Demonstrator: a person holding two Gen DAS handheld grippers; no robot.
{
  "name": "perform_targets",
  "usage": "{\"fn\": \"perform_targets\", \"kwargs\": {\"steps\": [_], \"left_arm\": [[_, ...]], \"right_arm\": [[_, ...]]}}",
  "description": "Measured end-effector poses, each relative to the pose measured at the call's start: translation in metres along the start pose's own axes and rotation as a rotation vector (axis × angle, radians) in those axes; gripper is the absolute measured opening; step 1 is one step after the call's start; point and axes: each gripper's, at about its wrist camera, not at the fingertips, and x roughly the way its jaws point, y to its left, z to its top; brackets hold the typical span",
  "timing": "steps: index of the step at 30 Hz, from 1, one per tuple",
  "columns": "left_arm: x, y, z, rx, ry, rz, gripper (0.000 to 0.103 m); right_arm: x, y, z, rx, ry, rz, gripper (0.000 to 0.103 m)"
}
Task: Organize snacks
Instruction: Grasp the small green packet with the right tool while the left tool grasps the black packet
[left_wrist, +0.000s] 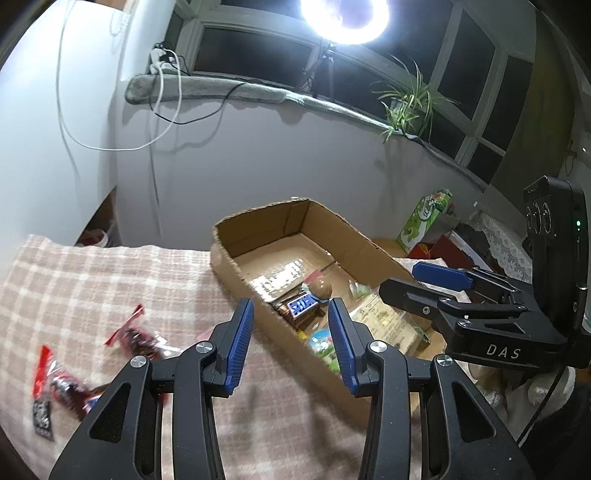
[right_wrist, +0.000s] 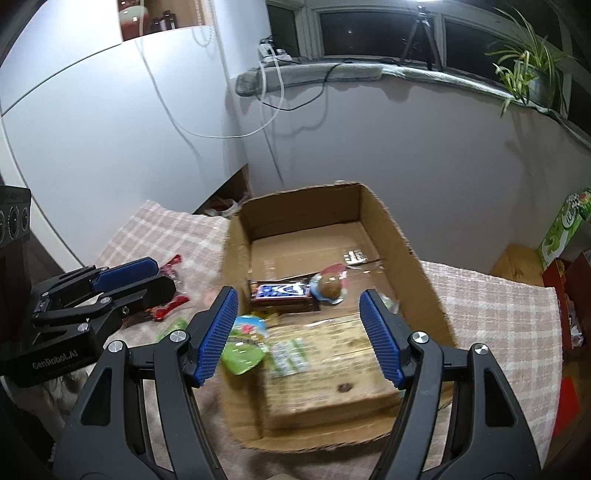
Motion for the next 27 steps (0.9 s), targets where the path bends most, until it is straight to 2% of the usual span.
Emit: {"fn": "perform_targets", "kwargs": {"steps": [15, 20, 27], "left_arm": [[-0.066, 0.055, -0.030, -0.089, -0.048, 0.087, 0.040], [-0.089, 0.082, -0.046, -0.135, -0.059, 0.131, 0.040], [-0.111, 0.118, -0.074, -0.175, -0.040, 0.195, 0.040]], "right_arm": [[-0.014, 0.067, -0.013, -0.080, 0.011, 0.081, 0.071], [-0.006, 0.095, -0.030, -0.097, 0.043, 0.138, 0.071], [0.025, 0.126, -0.058, -0.069, 0.124, 0.158, 0.071]]}}
